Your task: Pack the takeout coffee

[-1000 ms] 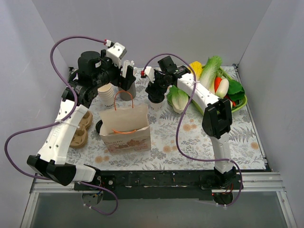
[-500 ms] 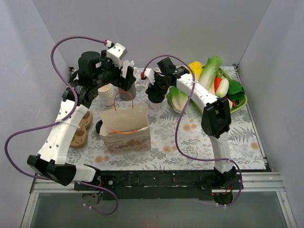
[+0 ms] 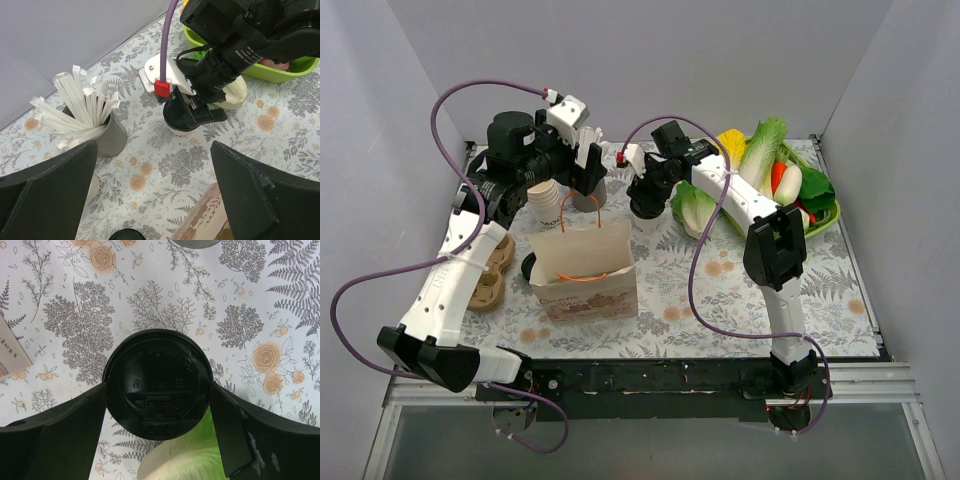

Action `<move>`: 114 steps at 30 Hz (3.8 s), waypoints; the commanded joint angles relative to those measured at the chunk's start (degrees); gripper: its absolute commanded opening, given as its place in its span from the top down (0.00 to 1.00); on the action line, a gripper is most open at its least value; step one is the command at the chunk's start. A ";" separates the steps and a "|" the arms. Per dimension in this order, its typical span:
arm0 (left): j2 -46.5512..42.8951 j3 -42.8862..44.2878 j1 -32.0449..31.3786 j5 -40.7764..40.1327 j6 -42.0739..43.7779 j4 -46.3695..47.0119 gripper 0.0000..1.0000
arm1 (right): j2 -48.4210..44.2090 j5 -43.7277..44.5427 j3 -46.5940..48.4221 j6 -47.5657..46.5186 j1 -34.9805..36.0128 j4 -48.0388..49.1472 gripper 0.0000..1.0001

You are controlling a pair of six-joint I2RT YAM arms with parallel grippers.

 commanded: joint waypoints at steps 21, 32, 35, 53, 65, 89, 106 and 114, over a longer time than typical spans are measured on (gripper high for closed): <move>-7.86 -10.04 -0.15 1.99 1.01 3.28 0.02 | -27.68 -3.80 -25.99 -4.32 0.10 -8.30 0.29; -8.74 -11.62 -0.41 2.69 0.66 4.69 0.02 | -42.89 -5.74 -44.30 -8.64 0.10 -8.73 0.28; -9.10 -12.24 -0.58 3.04 0.31 4.69 0.02 | -43.43 -5.57 -46.23 -9.86 0.10 -9.61 0.28; -11.21 -13.82 -1.20 4.45 -0.13 4.69 0.02 | -48.09 -4.78 -50.63 -14.96 0.10 -13.03 0.05; -11.73 -14.87 -1.11 6.65 -1.01 5.04 0.02 | -44.22 -5.21 -45.10 -20.68 0.10 -22.27 0.03; -11.56 -15.23 -1.03 6.82 -0.75 5.04 0.02 | -42.20 -2.41 -44.20 -18.14 0.89 -16.48 0.02; -11.47 -15.58 -1.02 7.26 -0.92 4.69 0.02 | -42.64 -2.23 -46.15 -19.36 2.91 -18.93 0.02; -11.21 -15.49 -1.03 7.44 -0.75 4.69 0.02 | -42.90 -3.28 -44.30 -20.68 3.09 -20.59 0.02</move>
